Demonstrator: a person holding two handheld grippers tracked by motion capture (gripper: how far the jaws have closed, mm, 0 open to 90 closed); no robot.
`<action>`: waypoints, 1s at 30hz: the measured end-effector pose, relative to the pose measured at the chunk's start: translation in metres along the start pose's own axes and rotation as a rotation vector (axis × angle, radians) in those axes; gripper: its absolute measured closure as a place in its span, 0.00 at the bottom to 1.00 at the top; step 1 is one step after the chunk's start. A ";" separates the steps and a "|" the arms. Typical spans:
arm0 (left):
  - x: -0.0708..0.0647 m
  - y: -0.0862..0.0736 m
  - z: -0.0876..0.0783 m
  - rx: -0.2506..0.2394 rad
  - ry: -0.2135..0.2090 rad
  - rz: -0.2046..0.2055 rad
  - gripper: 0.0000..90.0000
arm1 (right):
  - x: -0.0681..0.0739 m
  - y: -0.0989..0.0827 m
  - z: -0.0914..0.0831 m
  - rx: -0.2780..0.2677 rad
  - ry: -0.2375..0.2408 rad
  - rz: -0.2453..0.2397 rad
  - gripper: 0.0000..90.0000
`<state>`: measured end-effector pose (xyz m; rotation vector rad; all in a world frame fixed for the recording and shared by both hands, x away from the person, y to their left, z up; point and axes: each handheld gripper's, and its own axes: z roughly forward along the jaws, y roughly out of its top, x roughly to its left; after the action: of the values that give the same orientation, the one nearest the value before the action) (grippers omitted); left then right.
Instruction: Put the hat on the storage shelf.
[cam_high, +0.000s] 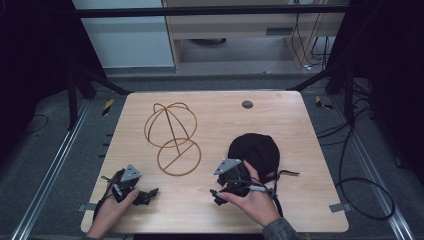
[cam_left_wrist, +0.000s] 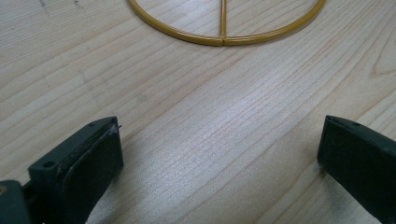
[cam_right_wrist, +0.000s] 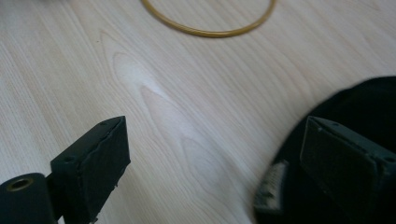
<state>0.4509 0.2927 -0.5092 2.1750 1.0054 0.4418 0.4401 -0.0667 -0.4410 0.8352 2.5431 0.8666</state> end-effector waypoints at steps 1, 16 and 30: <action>0.000 0.000 0.000 0.000 0.000 0.000 0.00 | -0.004 -0.001 -0.005 0.002 0.002 0.010 0.09; 0.000 0.000 0.000 0.001 0.002 0.003 0.00 | -0.076 -0.029 -0.070 0.150 -0.075 0.028 0.23; 0.000 0.000 0.000 0.000 0.001 0.000 0.00 | -0.124 -0.012 -0.087 0.224 -0.070 0.027 0.33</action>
<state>0.4504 0.2927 -0.5092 2.1755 1.0056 0.4429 0.4902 -0.1906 -0.3679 0.9501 2.6042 0.5556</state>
